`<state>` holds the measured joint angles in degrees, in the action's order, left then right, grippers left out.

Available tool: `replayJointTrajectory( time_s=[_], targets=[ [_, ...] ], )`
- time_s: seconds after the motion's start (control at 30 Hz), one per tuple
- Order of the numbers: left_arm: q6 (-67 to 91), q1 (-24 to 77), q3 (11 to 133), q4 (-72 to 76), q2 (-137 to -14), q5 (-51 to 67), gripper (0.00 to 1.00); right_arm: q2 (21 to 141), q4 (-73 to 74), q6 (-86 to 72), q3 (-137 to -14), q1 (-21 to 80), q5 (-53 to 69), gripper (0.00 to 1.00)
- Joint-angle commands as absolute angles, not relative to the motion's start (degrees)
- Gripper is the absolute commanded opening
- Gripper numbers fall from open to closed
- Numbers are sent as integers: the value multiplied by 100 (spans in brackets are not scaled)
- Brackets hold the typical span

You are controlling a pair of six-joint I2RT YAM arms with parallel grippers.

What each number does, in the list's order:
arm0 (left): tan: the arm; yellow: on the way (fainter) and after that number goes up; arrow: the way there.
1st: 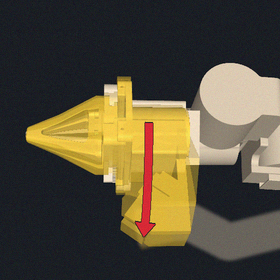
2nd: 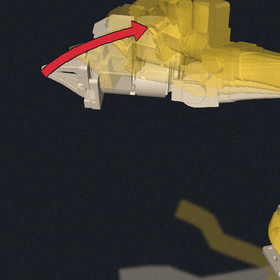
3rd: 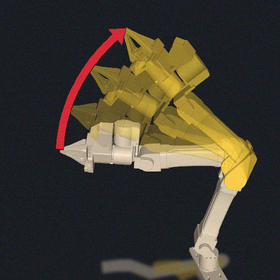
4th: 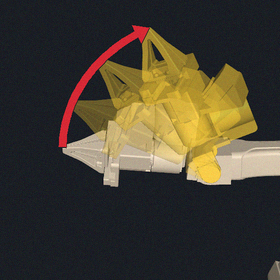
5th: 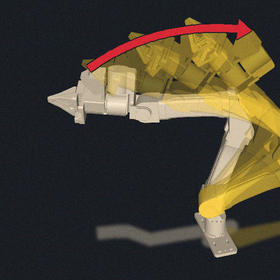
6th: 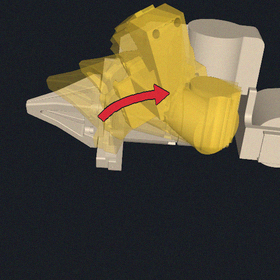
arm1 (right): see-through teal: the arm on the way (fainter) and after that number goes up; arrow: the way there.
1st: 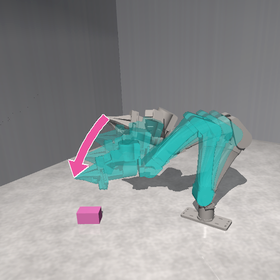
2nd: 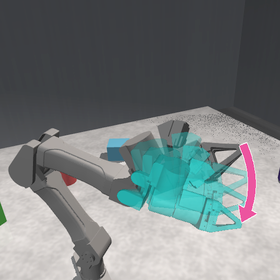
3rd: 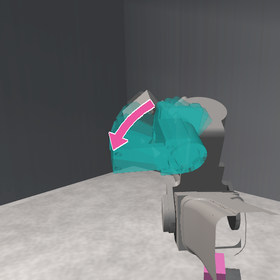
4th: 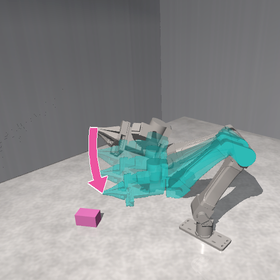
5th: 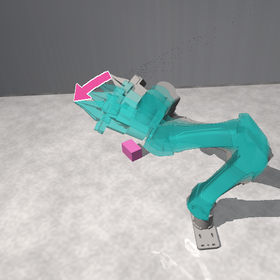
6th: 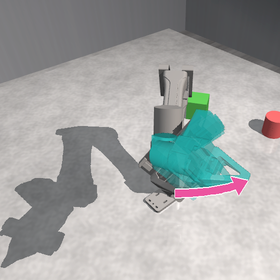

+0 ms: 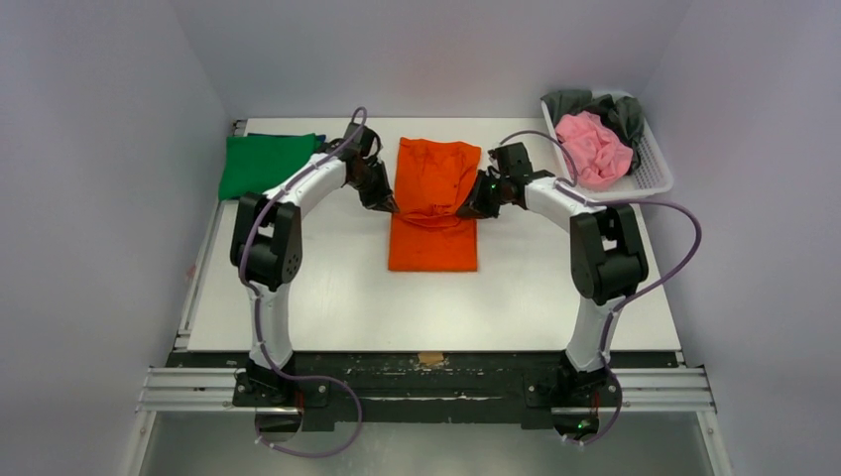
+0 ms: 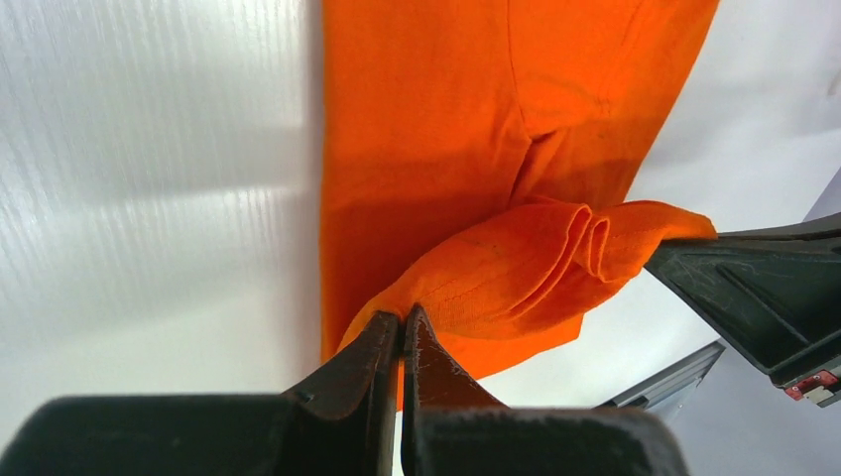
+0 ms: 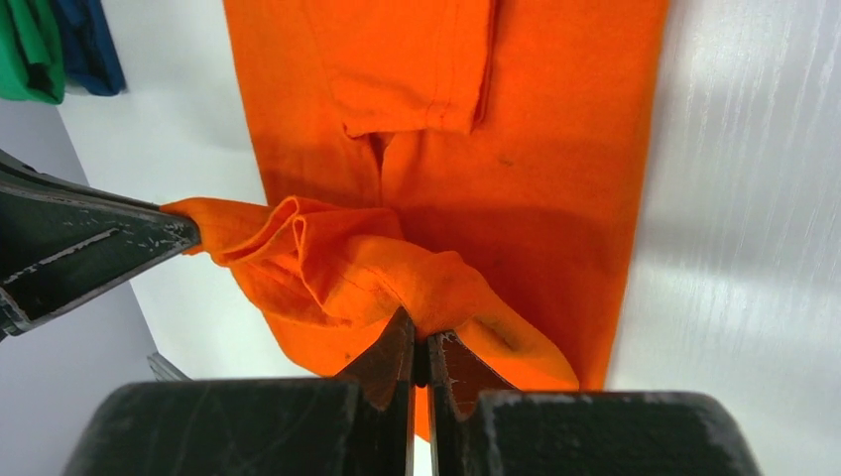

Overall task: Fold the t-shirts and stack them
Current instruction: Fold the folded rectangular tshirt in 1/3 of the way

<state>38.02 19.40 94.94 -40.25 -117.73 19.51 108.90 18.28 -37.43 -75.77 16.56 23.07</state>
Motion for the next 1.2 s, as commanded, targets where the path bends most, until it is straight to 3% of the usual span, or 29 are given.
replayJointTrajectory(
  time_s=[0.0, 0.6, 0.7, 0.83, 0.9, 0.93, 0.97, 1.03, 1.17],
  targets=[
    [3579, 1857, 9991, -4139, -12055, 2155, 0, 11019, 1607, -3690, -7869, 1591, 2371, 0],
    [3706, 1835, 10661, -4189, -12663, 2114, 1, 11194, 1599, -3691, -7935, 1437, 1986, 0],
    [3779, 1808, 10858, -4205, -12814, 2089, 16, 11390, 1503, -3696, -8070, 1391, 1988, 11],
    [3921, 1671, 11199, -4190, -12990, 2098, 44, 11710, 1306, -3845, -8518, 1255, 2189, 49],
    [3945, 1567, 11269, -4165, -12911, 2231, 53, 11697, 1265, -3892, -8706, 1189, 2184, 61],
    [3940, 1545, 11246, -4125, -12813, 2204, 61, 11633, 1270, -3874, -8747, 1173, 2124, 69],
    [3912, 1531, 11197, -4105, -12681, 2126, 75, 11540, 1268, -3826, -8749, 1168, 2060, 74],
    [3807, 1529, 11014, -4043, -12382, 2107, 97, 11330, 1310, -3630, -8632, 1169, 2023, 78],
    [3676, 1536, 10119, -3911, -11661, 2290, 100, 10907, 1572, -3236, -8030, 1169, 2046, 82]
  ],
)
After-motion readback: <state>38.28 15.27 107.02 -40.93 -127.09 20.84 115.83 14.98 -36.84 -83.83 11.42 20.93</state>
